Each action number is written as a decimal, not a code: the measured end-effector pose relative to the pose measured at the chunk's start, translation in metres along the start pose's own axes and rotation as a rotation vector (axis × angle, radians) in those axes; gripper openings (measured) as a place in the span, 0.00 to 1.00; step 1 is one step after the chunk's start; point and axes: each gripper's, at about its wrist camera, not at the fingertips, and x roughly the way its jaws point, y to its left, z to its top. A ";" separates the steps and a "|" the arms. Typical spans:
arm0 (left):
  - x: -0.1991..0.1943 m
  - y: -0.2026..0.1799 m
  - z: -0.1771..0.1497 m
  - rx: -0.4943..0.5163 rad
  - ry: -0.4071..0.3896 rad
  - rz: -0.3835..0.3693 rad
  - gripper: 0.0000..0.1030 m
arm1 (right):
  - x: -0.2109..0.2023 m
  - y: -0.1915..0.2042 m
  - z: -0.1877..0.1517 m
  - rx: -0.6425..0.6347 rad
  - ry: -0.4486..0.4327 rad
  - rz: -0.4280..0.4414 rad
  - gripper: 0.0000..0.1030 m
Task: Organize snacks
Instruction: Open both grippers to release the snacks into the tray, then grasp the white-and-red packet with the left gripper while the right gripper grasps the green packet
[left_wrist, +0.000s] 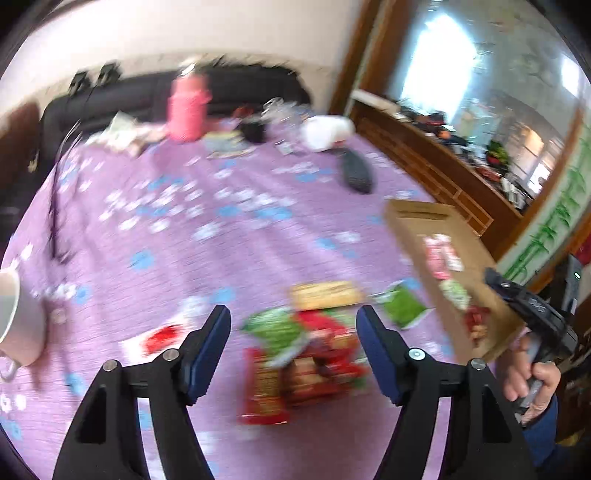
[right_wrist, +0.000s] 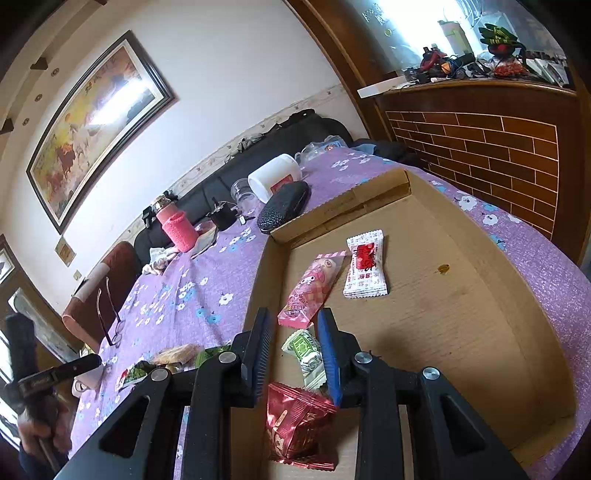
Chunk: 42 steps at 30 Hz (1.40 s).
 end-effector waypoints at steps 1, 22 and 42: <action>0.003 0.014 0.001 -0.022 0.015 0.012 0.68 | 0.000 0.001 0.000 -0.007 0.000 0.000 0.27; 0.028 0.066 -0.035 -0.075 0.124 0.010 0.58 | 0.000 0.001 -0.001 -0.008 0.008 0.010 0.27; 0.015 0.060 -0.037 -0.054 -0.088 0.162 0.22 | 0.015 0.082 -0.014 -0.193 0.184 0.081 0.39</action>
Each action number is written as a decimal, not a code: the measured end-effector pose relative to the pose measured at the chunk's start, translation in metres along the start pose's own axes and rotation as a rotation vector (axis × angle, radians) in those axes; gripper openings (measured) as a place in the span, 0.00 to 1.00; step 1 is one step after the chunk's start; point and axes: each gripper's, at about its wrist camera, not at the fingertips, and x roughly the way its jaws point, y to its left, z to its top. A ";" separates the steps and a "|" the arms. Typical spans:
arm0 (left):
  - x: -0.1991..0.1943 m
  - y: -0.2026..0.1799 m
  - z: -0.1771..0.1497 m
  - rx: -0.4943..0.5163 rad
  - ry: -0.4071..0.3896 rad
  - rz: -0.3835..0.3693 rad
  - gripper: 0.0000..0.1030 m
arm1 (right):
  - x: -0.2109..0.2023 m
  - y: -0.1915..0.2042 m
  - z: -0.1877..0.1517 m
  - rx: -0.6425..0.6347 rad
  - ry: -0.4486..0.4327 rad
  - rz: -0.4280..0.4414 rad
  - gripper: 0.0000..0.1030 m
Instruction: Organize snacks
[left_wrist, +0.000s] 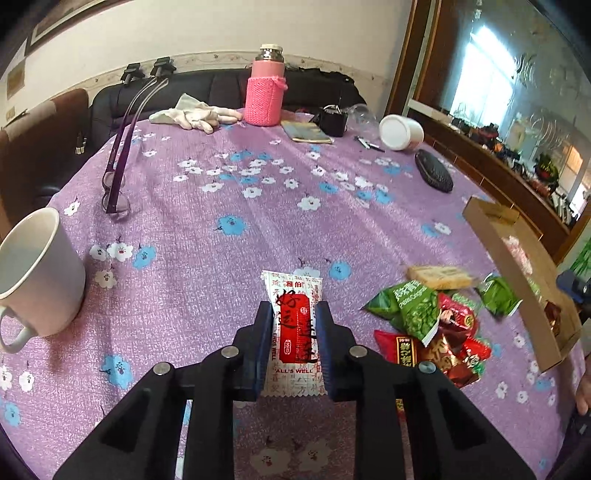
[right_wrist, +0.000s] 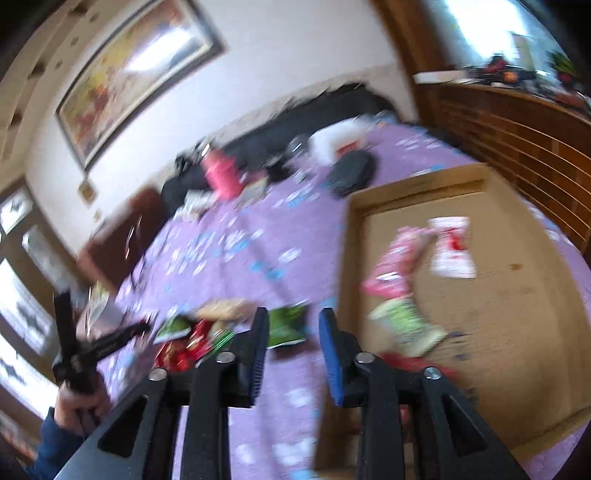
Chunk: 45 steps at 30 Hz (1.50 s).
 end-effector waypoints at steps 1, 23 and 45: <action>-0.001 0.000 0.000 0.000 -0.001 -0.005 0.22 | 0.010 0.014 0.002 -0.032 0.043 -0.011 0.43; -0.019 -0.009 -0.001 -0.008 -0.052 -0.124 0.22 | 0.092 0.056 0.004 -0.195 0.098 -0.237 0.29; -0.008 -0.018 -0.006 0.027 -0.029 -0.132 0.22 | 0.076 0.066 -0.006 -0.174 -0.008 -0.043 0.29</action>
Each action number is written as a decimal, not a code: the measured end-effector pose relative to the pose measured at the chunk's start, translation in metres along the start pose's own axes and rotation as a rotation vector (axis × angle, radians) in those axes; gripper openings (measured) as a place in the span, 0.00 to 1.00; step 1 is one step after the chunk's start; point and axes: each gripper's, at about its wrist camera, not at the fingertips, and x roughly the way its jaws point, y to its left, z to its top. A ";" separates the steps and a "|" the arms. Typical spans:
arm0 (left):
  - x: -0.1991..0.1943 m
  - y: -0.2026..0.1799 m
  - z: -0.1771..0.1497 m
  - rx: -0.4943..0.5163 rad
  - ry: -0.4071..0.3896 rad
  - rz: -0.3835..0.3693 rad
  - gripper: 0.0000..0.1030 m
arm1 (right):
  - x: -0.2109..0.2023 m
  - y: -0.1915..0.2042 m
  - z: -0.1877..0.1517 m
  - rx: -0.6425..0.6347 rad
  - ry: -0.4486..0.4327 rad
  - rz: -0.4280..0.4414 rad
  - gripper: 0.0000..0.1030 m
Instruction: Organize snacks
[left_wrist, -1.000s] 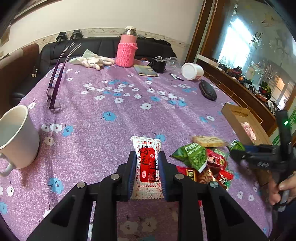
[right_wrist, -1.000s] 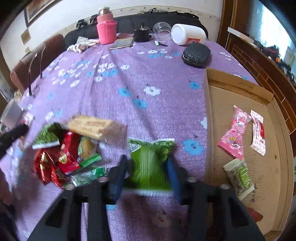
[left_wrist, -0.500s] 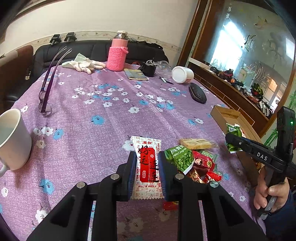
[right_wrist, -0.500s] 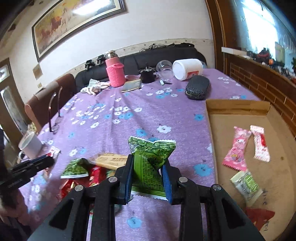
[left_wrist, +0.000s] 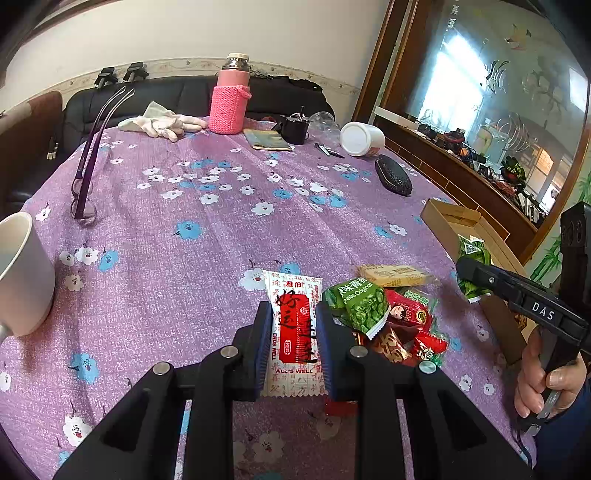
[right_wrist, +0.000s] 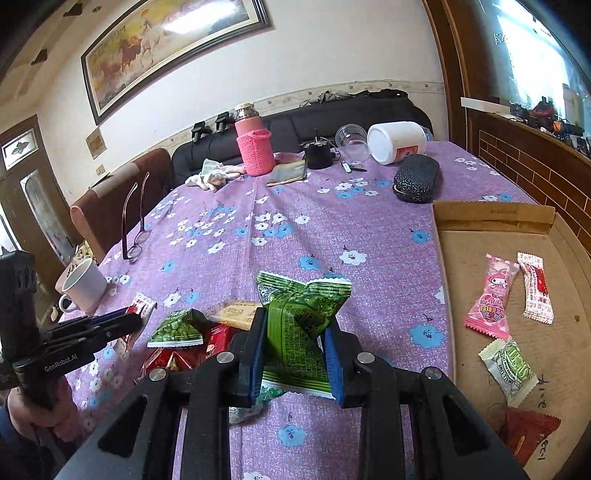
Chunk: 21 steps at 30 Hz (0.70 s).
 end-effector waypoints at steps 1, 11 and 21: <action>0.000 0.000 0.000 -0.001 -0.001 0.001 0.22 | 0.000 0.000 0.000 0.001 0.001 -0.001 0.29; -0.001 -0.002 -0.001 0.003 -0.007 -0.004 0.22 | 0.002 -0.004 0.001 0.021 0.012 0.019 0.29; -0.002 -0.005 0.000 0.008 -0.004 -0.020 0.22 | 0.003 -0.010 0.002 0.051 0.022 0.046 0.29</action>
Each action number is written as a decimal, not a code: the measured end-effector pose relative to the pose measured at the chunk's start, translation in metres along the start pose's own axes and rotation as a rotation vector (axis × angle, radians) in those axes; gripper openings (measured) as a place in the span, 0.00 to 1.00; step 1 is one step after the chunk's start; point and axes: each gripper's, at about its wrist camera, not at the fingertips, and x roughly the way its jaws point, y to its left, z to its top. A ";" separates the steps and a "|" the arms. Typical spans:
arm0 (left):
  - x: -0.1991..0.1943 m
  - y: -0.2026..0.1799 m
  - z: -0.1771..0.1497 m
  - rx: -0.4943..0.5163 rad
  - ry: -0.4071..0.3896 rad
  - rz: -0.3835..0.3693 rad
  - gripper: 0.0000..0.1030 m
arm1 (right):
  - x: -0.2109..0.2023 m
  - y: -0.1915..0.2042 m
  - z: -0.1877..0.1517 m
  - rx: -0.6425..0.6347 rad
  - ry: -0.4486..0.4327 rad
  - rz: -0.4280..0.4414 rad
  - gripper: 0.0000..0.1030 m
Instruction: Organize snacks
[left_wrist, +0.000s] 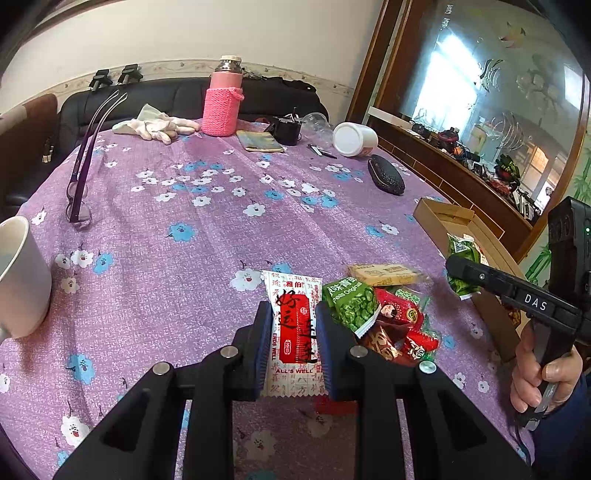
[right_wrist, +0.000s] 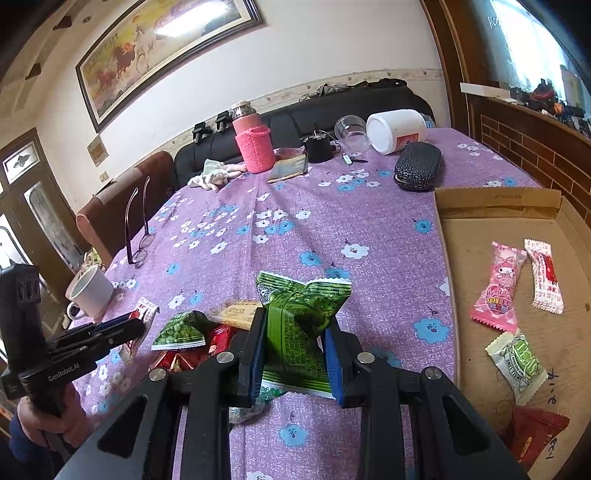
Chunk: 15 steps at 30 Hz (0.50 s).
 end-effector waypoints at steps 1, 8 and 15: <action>0.000 0.000 0.000 0.001 0.000 -0.002 0.22 | -0.001 -0.001 0.000 0.003 -0.003 0.002 0.29; 0.000 -0.005 0.001 0.009 0.002 -0.041 0.22 | -0.012 -0.006 0.005 0.036 -0.036 0.023 0.29; -0.013 -0.016 0.006 0.017 -0.025 -0.044 0.22 | -0.034 -0.031 0.013 0.139 -0.074 0.021 0.29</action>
